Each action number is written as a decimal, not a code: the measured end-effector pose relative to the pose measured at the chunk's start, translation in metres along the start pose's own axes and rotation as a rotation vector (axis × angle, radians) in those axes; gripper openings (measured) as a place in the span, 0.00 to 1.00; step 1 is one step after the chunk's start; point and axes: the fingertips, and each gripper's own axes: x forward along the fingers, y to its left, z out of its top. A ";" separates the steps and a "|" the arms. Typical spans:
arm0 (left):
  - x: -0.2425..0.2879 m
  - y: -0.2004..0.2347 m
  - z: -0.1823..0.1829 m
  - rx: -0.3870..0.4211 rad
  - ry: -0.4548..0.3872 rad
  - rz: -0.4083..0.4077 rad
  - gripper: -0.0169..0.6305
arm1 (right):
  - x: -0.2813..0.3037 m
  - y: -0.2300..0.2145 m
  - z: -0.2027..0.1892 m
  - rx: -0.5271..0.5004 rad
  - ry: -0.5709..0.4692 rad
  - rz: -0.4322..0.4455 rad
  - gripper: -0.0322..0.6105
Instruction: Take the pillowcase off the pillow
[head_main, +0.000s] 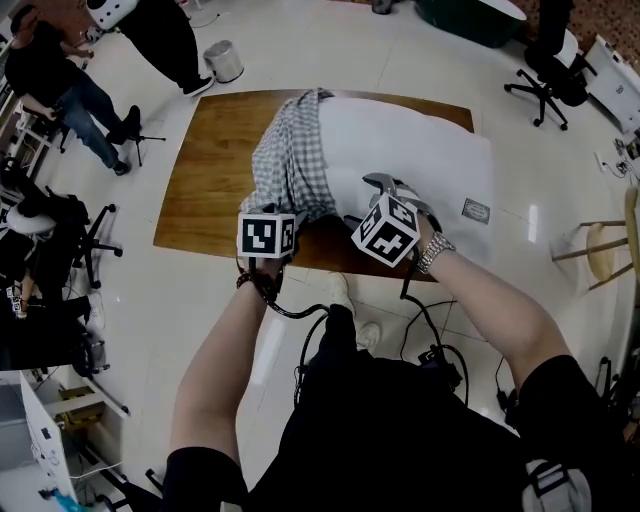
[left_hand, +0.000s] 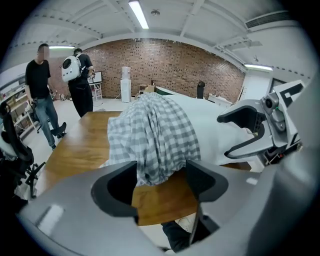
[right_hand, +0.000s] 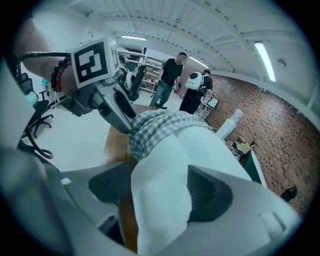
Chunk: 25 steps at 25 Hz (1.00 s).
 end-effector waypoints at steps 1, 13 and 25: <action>0.003 0.000 -0.005 -0.018 -0.003 0.006 0.52 | 0.004 0.001 0.000 -0.004 0.003 -0.008 0.61; 0.058 0.017 -0.045 -0.272 -0.009 0.059 0.66 | 0.053 -0.005 -0.013 -0.073 0.088 -0.124 0.61; 0.066 0.042 -0.035 -0.373 0.006 0.003 0.13 | 0.055 -0.032 -0.016 -0.244 0.107 -0.307 0.14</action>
